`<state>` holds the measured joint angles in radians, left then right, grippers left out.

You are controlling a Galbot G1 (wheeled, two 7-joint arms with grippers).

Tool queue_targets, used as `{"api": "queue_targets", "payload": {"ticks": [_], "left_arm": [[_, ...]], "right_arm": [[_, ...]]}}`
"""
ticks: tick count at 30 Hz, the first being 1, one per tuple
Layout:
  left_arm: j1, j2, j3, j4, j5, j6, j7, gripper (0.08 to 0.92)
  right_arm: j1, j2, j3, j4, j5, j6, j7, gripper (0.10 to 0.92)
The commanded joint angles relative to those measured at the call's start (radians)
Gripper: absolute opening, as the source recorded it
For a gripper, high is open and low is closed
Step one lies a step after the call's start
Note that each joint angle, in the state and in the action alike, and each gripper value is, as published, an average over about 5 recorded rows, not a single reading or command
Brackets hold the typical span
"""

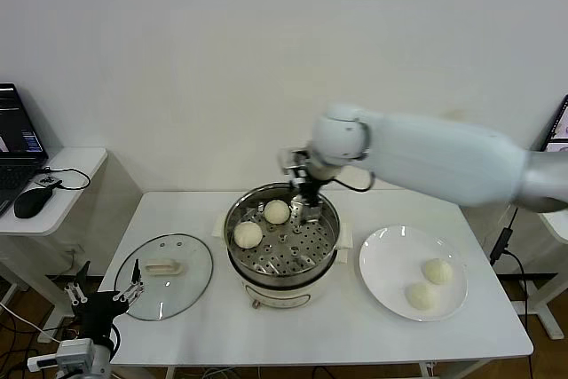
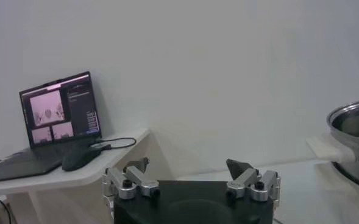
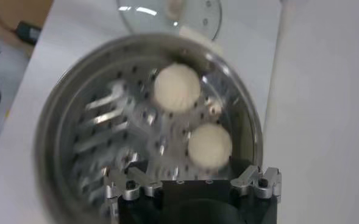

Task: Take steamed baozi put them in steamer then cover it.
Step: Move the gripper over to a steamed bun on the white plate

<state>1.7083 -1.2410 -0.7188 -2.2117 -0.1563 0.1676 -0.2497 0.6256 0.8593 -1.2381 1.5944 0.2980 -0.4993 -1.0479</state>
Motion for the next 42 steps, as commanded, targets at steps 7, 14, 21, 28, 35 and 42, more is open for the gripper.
{"api": "queue_targets", "payload": {"ticks": [7, 14, 21, 28, 35, 42], "left_arm": [[0.0, -0.002, 0.026, 0.003, 0.023, 0.002, 0.003, 0.823], [0.007, -0.012, 0.034, 0.008, 0.034, 0.002, 0.002, 0.823], [0.017, -0.016, 0.034, 0.012, 0.042, 0.001, 0.002, 0.823], [0.02, -0.02, 0.034, 0.014, 0.048, 0.002, 0.003, 0.823], [0.017, -0.022, 0.032, 0.022, 0.052, 0.002, 0.005, 0.823], [0.012, -0.021, 0.028, 0.027, 0.051, 0.003, 0.006, 0.823]], "right_arm": [[-0.148, -0.526, 0.073, 0.203, -0.284, 0.179, -0.107, 0.823], [-0.526, -0.614, 0.331, 0.198, -0.416, 0.195, -0.085, 0.823], [-0.812, -0.593, 0.538, 0.165, -0.475, 0.192, -0.074, 0.823], [-0.881, -0.531, 0.576, 0.116, -0.506, 0.19, -0.06, 0.823], [-0.899, -0.454, 0.579, 0.043, -0.504, 0.183, -0.028, 0.823], [-0.9, -0.402, 0.575, 0.007, -0.517, 0.178, -0.015, 0.823]]}}
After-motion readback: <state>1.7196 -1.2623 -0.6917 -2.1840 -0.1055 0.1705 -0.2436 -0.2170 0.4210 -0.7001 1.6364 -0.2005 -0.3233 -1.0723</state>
